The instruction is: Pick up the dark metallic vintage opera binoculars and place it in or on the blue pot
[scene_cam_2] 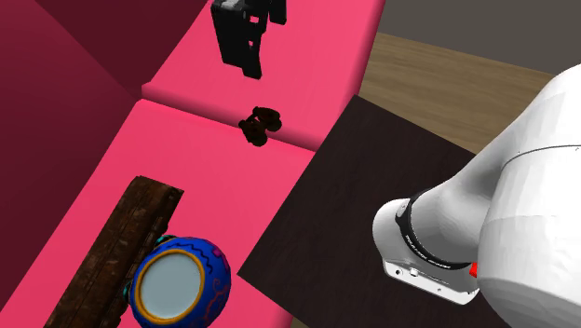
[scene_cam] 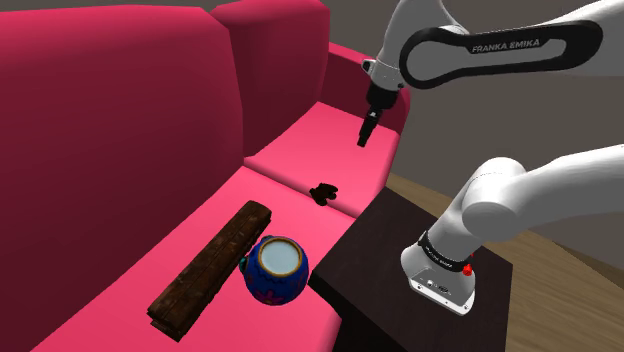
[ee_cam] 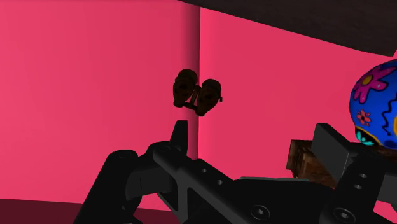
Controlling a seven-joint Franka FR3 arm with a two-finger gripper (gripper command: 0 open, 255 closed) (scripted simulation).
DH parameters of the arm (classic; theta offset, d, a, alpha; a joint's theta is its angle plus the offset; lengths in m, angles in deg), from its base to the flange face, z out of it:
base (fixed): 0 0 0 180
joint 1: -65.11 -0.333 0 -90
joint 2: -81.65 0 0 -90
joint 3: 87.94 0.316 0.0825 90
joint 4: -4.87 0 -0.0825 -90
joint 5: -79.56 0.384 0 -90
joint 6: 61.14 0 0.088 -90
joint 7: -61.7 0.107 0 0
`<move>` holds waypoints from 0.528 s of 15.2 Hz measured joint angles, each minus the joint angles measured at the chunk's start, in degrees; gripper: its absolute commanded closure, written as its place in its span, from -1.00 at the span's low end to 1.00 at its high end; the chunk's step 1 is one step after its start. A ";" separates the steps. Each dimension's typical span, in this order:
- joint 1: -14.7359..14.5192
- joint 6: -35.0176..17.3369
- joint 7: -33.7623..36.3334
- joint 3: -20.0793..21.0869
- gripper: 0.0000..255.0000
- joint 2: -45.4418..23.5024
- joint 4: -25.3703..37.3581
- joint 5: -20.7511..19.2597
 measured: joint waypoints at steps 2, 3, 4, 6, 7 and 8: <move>0.48 -4.36 -1.40 -1.39 -1.00 -2.60 -1.79 -0.36; 0.62 -7.39 -2.03 -2.05 -1.00 -4.89 -2.63 -0.47; 0.86 -9.43 -2.81 -2.77 -1.00 -6.19 -3.32 -0.60; 1.14 -14.43 -4.20 -4.10 -1.00 -9.35 -5.23 -0.69; 1.29 -16.99 -5.19 -4.96 -1.00 -11.82 -5.30 -0.70; 1.36 -19.06 -6.17 -5.77 -1.00 -14.18 -5.00 -0.55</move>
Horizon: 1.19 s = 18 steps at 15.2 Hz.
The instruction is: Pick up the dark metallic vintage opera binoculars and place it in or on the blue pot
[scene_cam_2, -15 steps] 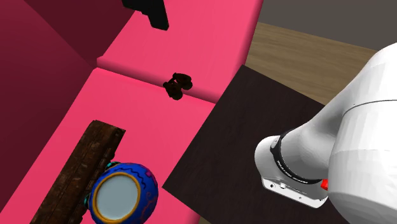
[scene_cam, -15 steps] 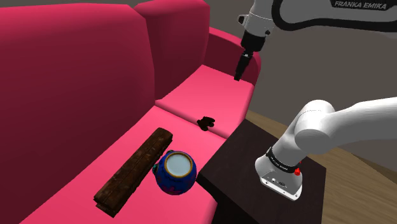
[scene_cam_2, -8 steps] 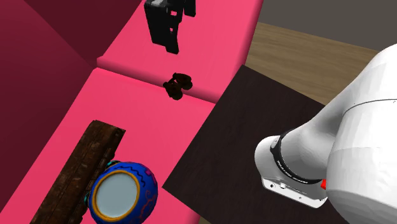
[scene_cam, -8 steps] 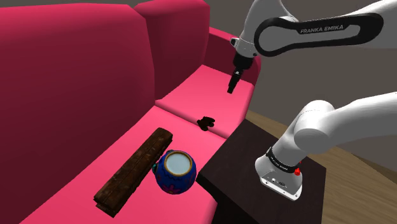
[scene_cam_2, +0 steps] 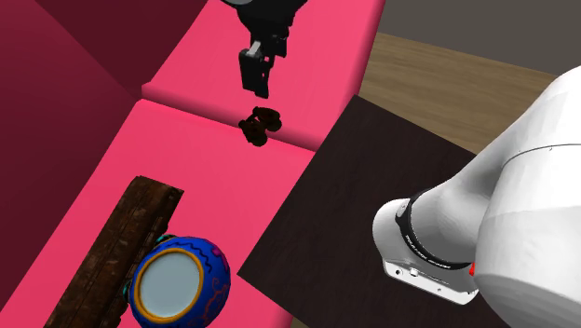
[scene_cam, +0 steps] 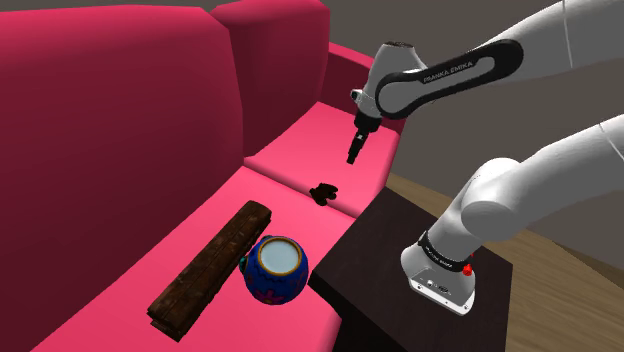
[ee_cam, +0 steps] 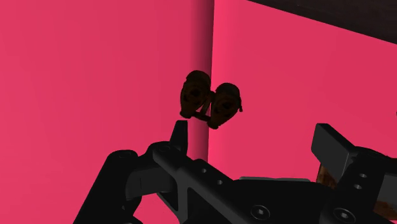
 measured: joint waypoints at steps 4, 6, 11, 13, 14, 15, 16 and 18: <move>-0.27 -9.75 -4.08 -2.97 -1.00 -8.59 -1.42 1.56; -1.01 -14.27 -6.80 -4.42 -1.00 -13.84 -0.86 3.67; -2.64 -24.75 -18.67 -5.91 -1.00 -28.62 2.24 15.92; -1.35 -27.55 -24.74 -4.42 -1.00 -33.79 3.94 22.30; -0.78 -28.61 -26.52 -3.38 -1.00 -35.65 4.59 24.55; -0.08 -29.42 -28.05 -2.56 -1.00 -37.06 5.07 26.21; 0.43 -30.13 -29.07 -1.82 -1.00 -38.16 5.41 27.46; 1.60 -31.62 -31.00 -0.12 -1.00 -40.44 6.12 29.87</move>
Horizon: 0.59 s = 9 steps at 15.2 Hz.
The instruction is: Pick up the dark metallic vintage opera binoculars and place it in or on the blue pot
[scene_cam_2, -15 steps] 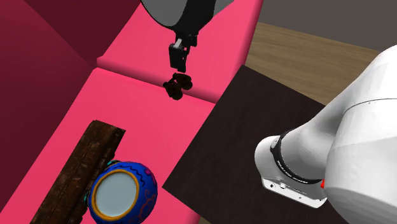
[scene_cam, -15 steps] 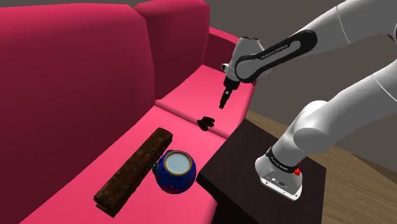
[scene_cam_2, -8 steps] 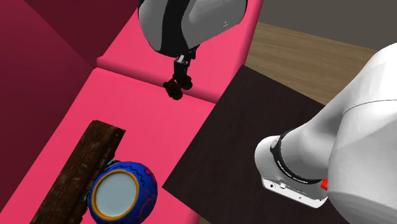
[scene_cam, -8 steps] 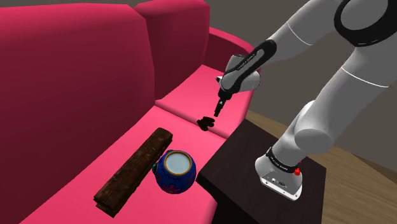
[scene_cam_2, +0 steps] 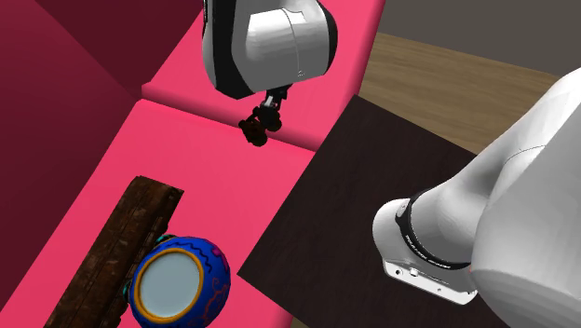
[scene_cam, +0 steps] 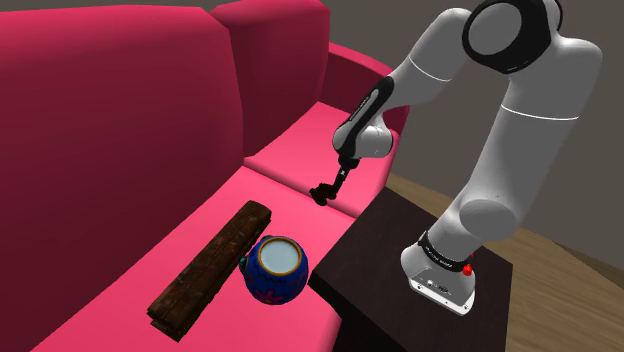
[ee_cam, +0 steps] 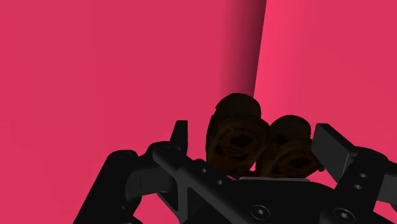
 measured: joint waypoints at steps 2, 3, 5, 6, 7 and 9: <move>1.22 -1.43 -1.69 1.70 -1.00 -2.14 0.72 2.08; 1.60 -1.94 -2.15 2.33 -1.00 -2.92 0.99 2.76; 2.03 -2.48 -2.65 2.98 -1.00 -3.66 1.23 3.43; 2.09 -2.56 -2.72 3.08 -1.00 -3.73 1.23 3.52; 2.12 -2.61 -2.75 3.13 -1.00 -3.78 1.23 3.57; 2.16 -2.65 -2.79 3.17 -1.00 -3.82 1.25 3.62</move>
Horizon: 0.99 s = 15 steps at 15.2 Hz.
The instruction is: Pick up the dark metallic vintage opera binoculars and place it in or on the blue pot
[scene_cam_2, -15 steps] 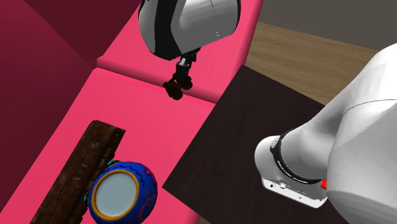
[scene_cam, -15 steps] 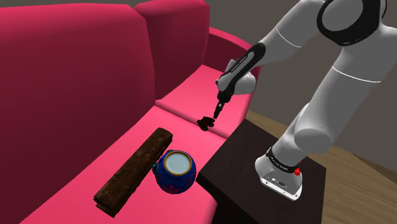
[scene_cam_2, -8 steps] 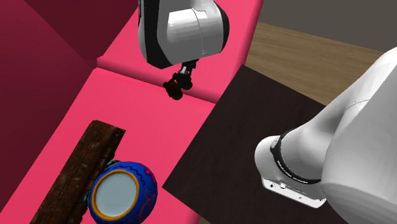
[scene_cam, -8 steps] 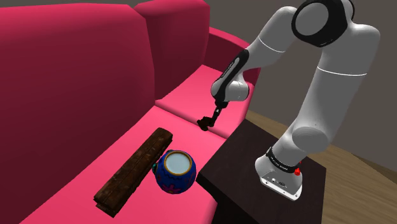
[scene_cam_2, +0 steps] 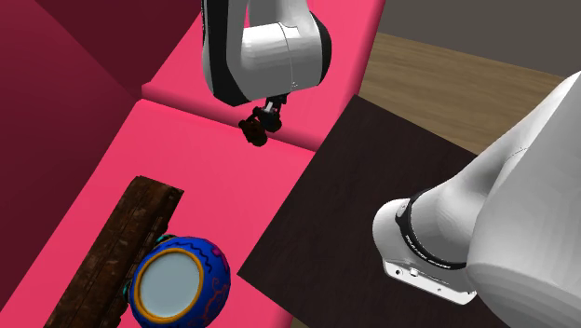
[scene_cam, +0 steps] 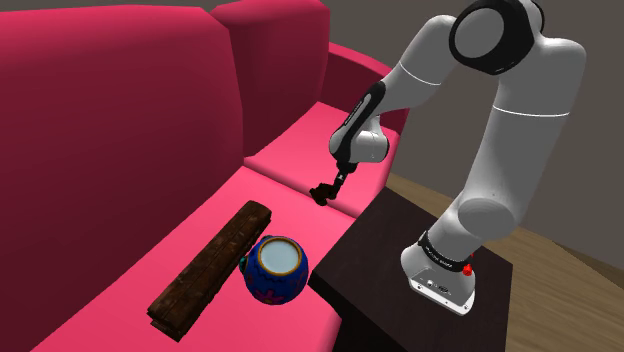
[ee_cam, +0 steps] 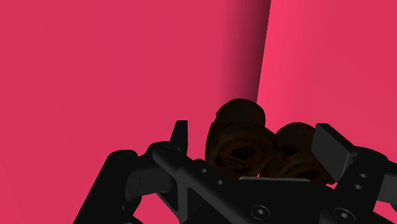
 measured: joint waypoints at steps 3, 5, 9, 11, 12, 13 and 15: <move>-0.01 0.00 0.00 0.01 1.00 0.02 0.01 0.00; -0.02 0.00 -0.01 0.04 1.00 0.03 0.04 0.00; -0.03 0.04 0.00 0.02 1.00 0.08 0.02 -0.03; -0.01 0.02 -0.03 0.05 1.00 0.08 0.02 -0.01; -0.30 0.29 0.30 -0.34 1.00 0.52 -0.20 -0.36; -0.77 0.81 0.85 -0.99 1.00 1.14 -0.33 -1.01; -2.04 2.10 2.39 -2.56 1.00 3.00 -0.92 -2.74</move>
